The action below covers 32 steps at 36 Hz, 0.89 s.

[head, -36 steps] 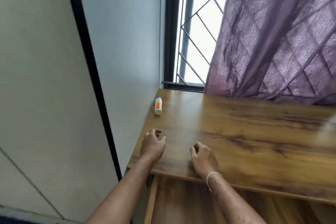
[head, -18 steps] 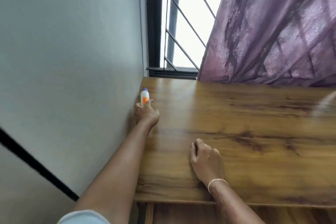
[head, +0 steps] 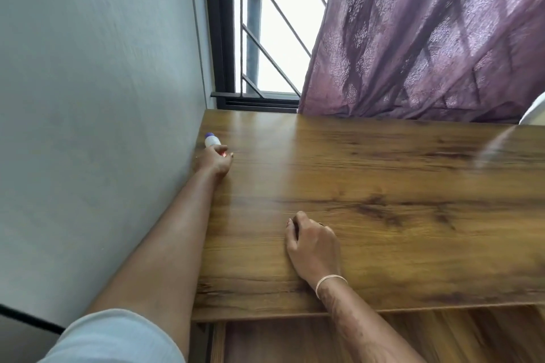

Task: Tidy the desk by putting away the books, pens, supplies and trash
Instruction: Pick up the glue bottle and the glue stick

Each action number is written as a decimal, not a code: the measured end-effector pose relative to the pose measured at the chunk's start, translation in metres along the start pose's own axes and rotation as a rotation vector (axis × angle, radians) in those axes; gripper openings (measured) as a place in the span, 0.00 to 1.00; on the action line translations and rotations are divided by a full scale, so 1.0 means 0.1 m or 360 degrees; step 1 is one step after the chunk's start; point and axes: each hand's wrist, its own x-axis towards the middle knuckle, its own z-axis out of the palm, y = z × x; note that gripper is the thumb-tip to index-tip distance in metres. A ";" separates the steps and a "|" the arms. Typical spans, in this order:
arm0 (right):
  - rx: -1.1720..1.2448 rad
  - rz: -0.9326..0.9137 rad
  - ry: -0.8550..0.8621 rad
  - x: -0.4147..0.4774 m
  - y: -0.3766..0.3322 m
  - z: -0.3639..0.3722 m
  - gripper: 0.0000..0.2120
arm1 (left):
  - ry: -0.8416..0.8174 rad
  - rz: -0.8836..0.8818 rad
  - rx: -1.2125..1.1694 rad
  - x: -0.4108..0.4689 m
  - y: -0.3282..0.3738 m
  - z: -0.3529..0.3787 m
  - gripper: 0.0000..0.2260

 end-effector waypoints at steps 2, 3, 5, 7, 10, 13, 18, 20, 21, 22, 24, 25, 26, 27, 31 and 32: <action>-0.0020 0.0008 0.0016 0.00 0.00 0.00 0.10 | -0.0036 -0.0031 -0.0485 -0.12 0.03 0.02 0.13; -0.0029 0.0017 0.0016 0.00 0.01 0.00 0.10 | -0.0055 -0.0050 -0.0640 -0.19 0.03 0.03 0.13; -0.0035 0.0033 0.0016 -0.01 0.01 0.00 0.10 | -0.0130 -0.0101 -0.0844 -0.33 0.03 0.07 0.10; -0.0033 0.0029 0.0026 -0.01 0.01 -0.01 0.10 | -0.0301 -0.0228 -0.1005 -0.50 0.05 0.08 0.04; -0.0006 0.0010 0.0011 -0.03 0.02 -0.02 0.09 | -0.0500 -0.0364 -0.1050 -0.78 0.05 0.12 0.07; 0.0022 0.0001 0.0017 -0.13 0.07 -0.10 0.08 | -0.0638 -0.0427 -0.1148 -1.10 0.09 0.18 0.08; 0.0076 0.0069 0.0080 -0.41 0.30 -0.39 0.08 | -0.0950 -0.0520 -0.1248 -1.62 0.21 0.32 0.08; 0.0083 0.0100 0.0087 -0.50 0.47 -0.55 0.08 | -0.1026 -0.0562 -0.1261 -1.82 0.28 0.42 0.11; 0.0084 0.0130 0.0084 -0.55 0.56 -0.63 0.09 | -0.1063 -0.0579 -0.1264 -1.93 0.33 0.48 0.11; 0.0086 0.0153 0.0086 -0.59 0.67 -0.71 0.09 | -0.1102 -0.0589 -0.1268 -2.05 0.39 0.55 0.10; 0.0090 0.0171 0.0104 -0.69 0.91 -0.90 0.09 | -0.1160 -0.0596 -0.1271 -2.31 0.53 0.71 0.06; 0.0080 0.0177 0.0116 -0.74 1.04 -1.00 0.09 | -0.1192 -0.0591 -0.1268 -2.44 0.60 0.79 0.05; 0.0069 0.0185 0.0133 -0.79 1.17 -1.11 0.09 | -0.1218 -0.0578 -0.1248 -2.57 0.67 0.89 0.05; 0.0059 0.0207 0.0143 -0.84 1.31 -1.22 0.09 | -0.1234 -0.0559 -0.1218 -2.70 0.72 0.99 0.04; 0.0094 0.0313 0.0175 -1.08 1.89 -1.63 0.10 | -0.1205 -0.0514 -0.1160 -3.26 0.97 1.35 0.04; 0.0108 0.0327 0.0175 -1.14 2.04 -1.73 0.11 | -0.1196 -0.0495 -0.1162 -3.40 1.03 1.45 0.04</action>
